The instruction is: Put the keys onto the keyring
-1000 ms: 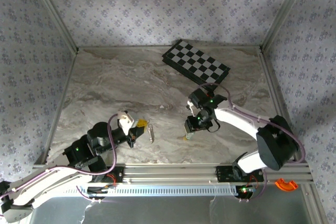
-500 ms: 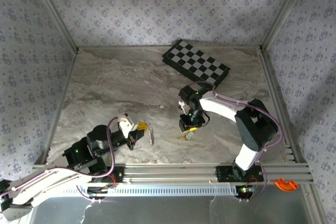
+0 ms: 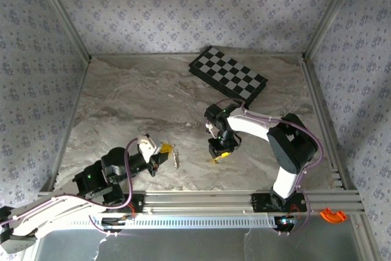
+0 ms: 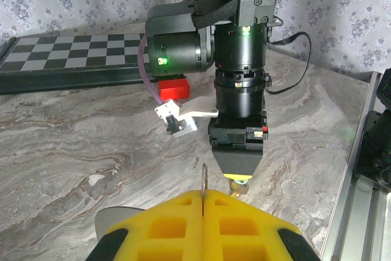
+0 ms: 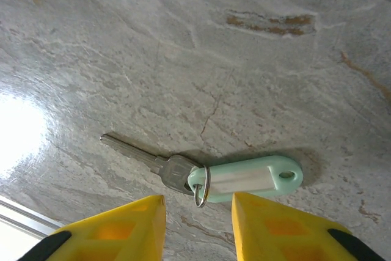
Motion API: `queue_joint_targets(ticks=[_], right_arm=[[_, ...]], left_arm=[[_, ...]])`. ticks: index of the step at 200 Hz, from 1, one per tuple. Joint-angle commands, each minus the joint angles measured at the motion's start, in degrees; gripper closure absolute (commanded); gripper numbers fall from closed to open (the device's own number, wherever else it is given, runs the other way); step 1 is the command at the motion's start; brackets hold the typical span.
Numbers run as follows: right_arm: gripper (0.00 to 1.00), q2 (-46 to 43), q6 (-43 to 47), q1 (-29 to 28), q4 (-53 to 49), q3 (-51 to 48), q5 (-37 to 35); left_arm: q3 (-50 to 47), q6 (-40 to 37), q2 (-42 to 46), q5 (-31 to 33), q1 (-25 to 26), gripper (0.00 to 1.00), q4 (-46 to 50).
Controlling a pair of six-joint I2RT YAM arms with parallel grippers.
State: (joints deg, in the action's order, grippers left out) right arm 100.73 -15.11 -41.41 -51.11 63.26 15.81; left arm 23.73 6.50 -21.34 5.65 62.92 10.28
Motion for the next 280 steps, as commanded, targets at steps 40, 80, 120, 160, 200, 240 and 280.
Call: queue_joint_targets(ticks=[40, 80, 120, 160, 200, 240, 280], right_arm=[[0.69, 1.6, 1.1, -0.3, -1.0, 1.4, -0.7], [0.71, 2.5, 1.5, -0.4, -0.7, 1.9, -0.6], [0.74, 2.9, 1.8, -0.4, -0.7, 2.1, -0.3], [0.75, 3.3, 2.0, -0.4, -0.8, 2.7, -0.3], [0.77, 3.6, 2.4, -0.4, -1.1, 2.5, -0.3], [0.78, 3.9, 2.9, -0.5, -1.4, 2.7, -0.1], [0.79, 4.5, 3.4, -0.8, -1.7, 2.7, 0.0]], left_arm=[[0.3, -1.0, 1.0, 2.2, 1.1, 1.0, -1.5], [0.3, -1.0, 1.0, 2.3, 1.2, 1.0, -1.4], [0.1, -1.0, 1.0, 2.4, 1.3, 1.0, -1.5], [0.2, -1.0, 0.8, 2.6, 1.4, 1.0, -1.4], [0.1, -1.1, 0.9, 2.7, 1.5, 1.0, -1.3], [0.1, -1.2, 0.7, 2.9, 1.6, 1.0, -1.2], [0.2, -1.2, 0.8, 3.0, 1.7, 1.0, -1.1]])
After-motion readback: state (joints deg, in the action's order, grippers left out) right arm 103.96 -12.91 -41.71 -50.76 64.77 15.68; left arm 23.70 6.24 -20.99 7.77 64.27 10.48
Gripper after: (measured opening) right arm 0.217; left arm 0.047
